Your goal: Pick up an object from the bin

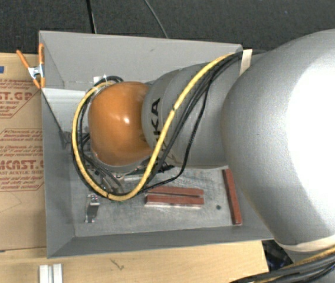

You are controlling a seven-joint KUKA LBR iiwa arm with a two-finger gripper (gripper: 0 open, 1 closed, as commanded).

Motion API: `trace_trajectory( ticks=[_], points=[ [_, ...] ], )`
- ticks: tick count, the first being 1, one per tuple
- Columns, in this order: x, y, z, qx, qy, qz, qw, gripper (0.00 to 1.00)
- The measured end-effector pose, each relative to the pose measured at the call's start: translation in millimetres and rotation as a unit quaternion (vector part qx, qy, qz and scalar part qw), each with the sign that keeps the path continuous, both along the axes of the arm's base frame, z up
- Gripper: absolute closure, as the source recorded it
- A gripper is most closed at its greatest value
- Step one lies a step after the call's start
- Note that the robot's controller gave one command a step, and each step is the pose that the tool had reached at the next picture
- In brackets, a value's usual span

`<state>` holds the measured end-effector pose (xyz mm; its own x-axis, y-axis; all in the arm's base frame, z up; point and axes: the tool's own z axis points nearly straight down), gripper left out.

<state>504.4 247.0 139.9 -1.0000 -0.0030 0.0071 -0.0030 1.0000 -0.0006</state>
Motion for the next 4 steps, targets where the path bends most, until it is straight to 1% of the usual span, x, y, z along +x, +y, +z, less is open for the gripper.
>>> trace_trajectory(
  ticks=[1,2,3,4],
  points=[
    [2.5,-1,4,0.001,-0.0035,-0.001,1.0000,0.00],
    [2.7,-10,-1,0.001,-0.0039,-0.085,0.9964,0.00],
    [16.3,-54,17,0.000,-0.0033,-0.117,0.9932,0.00],
    [10.7,-57,9,0.000,-0.0041,0.023,0.9997,0.00]
  ],
)
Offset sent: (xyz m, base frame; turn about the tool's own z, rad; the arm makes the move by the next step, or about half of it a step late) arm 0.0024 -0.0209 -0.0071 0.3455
